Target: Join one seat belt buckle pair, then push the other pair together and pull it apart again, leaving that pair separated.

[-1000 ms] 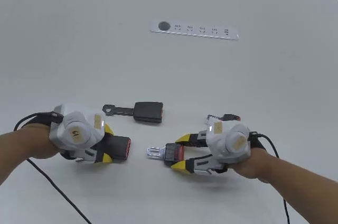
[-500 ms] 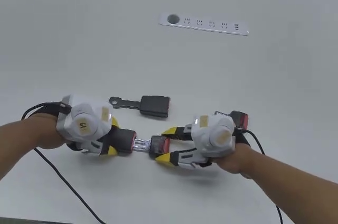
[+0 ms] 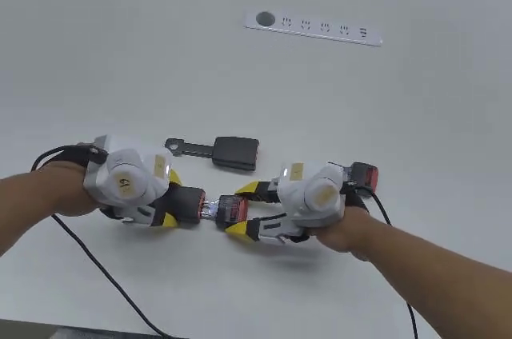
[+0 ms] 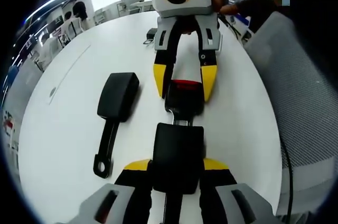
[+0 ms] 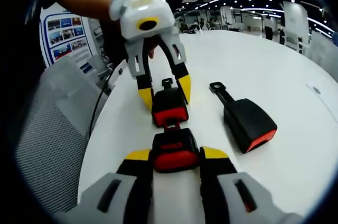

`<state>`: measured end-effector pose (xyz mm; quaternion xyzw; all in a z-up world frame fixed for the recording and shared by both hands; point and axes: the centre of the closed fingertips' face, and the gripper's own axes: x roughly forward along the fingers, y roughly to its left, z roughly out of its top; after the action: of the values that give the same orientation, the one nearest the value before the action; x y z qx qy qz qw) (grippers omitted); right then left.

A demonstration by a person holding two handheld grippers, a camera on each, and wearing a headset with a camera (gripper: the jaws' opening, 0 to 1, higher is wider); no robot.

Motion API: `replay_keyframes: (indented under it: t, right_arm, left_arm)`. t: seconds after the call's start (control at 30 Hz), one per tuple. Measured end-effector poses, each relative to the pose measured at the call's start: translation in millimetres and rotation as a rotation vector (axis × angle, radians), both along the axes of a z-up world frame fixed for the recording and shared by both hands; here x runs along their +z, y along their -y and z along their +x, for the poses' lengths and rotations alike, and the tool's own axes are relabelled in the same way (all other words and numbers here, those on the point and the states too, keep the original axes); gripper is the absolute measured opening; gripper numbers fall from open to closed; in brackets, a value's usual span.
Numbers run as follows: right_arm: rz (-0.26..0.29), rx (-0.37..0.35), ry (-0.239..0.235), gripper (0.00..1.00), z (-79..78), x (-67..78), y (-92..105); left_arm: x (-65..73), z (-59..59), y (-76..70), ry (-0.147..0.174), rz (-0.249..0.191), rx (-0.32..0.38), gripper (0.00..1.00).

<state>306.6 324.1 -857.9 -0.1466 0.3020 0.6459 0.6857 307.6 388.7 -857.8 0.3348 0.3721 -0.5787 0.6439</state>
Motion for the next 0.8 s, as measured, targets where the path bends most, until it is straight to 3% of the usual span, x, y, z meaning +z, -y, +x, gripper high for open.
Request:
replay_keyframes:
  t: [0.8]
  right_arm:
    - [-0.018, 0.001, -0.010, 0.34, 2.7, 1.4, -20.4]
  left_arm:
    - [-1.1, 2.1, 1.1, 0.002, 0.039, -0.089, 0.35]
